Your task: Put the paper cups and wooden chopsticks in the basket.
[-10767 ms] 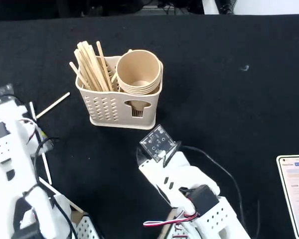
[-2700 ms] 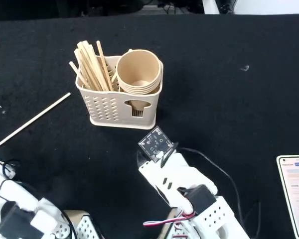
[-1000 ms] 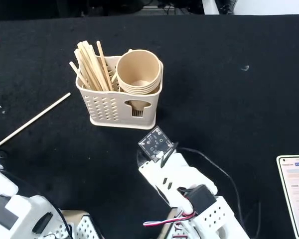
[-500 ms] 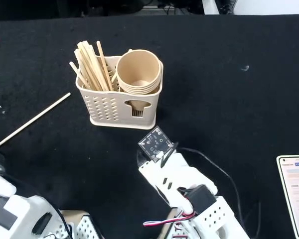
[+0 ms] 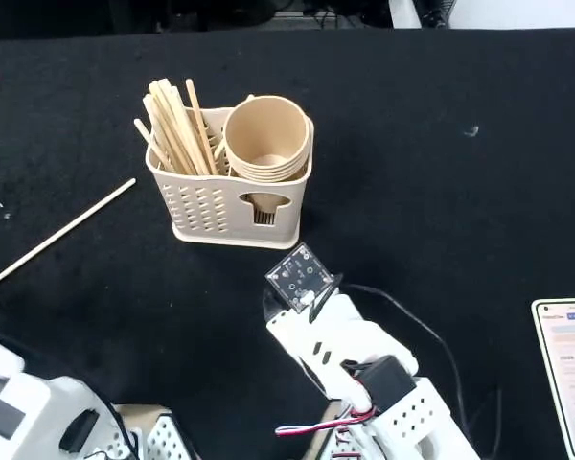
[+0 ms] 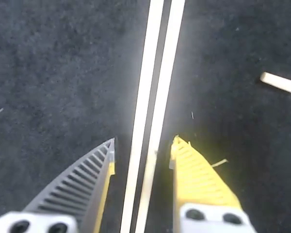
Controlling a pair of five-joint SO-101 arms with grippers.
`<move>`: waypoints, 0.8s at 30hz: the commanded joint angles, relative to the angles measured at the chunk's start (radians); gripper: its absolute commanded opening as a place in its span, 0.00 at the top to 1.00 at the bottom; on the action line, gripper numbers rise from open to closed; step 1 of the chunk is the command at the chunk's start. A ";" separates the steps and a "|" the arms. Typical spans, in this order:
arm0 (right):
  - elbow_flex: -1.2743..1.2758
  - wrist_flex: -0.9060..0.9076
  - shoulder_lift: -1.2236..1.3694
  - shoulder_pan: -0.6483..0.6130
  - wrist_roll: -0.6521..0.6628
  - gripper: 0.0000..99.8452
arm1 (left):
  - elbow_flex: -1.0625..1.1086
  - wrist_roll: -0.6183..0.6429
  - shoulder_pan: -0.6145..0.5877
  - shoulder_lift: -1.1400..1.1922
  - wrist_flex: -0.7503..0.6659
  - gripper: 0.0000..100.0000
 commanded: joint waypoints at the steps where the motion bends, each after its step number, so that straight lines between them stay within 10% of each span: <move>1: -0.008 -0.020 -0.016 -0.014 0.008 0.85 | 0.005 0.000 0.010 0.049 -0.092 0.81; 9: -0.007 -0.020 -0.016 -0.014 0.008 0.85 | -0.062 -0.006 0.016 0.084 0.031 0.97; 24: -0.007 -0.020 -0.016 -0.014 0.009 0.85 | -0.114 0.000 0.013 -0.092 0.209 0.97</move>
